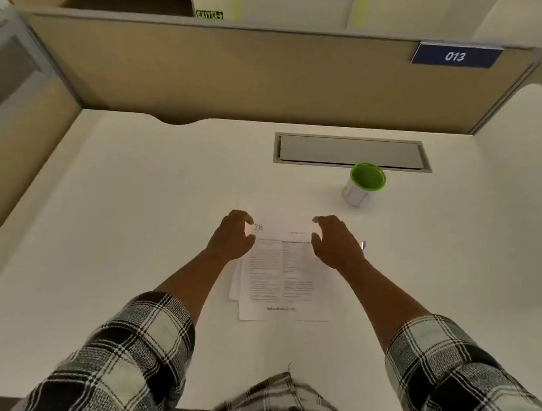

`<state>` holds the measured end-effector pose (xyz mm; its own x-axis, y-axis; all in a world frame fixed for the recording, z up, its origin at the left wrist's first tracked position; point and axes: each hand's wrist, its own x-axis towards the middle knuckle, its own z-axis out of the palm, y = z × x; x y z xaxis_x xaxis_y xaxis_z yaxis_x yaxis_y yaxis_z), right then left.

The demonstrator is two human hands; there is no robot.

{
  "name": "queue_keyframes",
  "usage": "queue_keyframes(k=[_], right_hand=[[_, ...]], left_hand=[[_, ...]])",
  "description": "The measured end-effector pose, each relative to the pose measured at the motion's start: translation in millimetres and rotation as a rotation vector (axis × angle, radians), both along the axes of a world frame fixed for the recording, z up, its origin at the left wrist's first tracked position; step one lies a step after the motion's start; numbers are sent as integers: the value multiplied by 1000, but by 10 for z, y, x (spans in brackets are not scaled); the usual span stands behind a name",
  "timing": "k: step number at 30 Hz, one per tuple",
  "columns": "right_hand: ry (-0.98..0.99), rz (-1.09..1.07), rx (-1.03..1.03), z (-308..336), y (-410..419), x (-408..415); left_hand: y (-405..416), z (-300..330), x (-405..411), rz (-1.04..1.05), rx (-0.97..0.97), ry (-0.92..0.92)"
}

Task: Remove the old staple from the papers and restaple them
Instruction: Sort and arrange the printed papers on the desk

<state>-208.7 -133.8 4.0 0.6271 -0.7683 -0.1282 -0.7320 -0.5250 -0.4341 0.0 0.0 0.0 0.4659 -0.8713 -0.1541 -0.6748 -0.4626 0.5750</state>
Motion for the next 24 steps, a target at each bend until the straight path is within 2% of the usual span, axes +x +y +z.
queue_keyframes(k=[5, 8, 12, 18, 24], right_hand=[[156, -94, 136, -226, 37, 128], [160, -136, 203, -319, 57, 178], [139, -186, 182, -375, 49, 215], [131, -148, 167, -428, 120, 177], [91, -146, 175, -424, 116, 142]], left_hand=[[-72, -132, 79, 105, 148, 173], [-118, -239, 84, 252, 142, 338], [-167, -309, 76, 420, 66, 500], [-144, -369, 95, 460, 27, 540], [-126, -420, 118, 397, -8, 455]])
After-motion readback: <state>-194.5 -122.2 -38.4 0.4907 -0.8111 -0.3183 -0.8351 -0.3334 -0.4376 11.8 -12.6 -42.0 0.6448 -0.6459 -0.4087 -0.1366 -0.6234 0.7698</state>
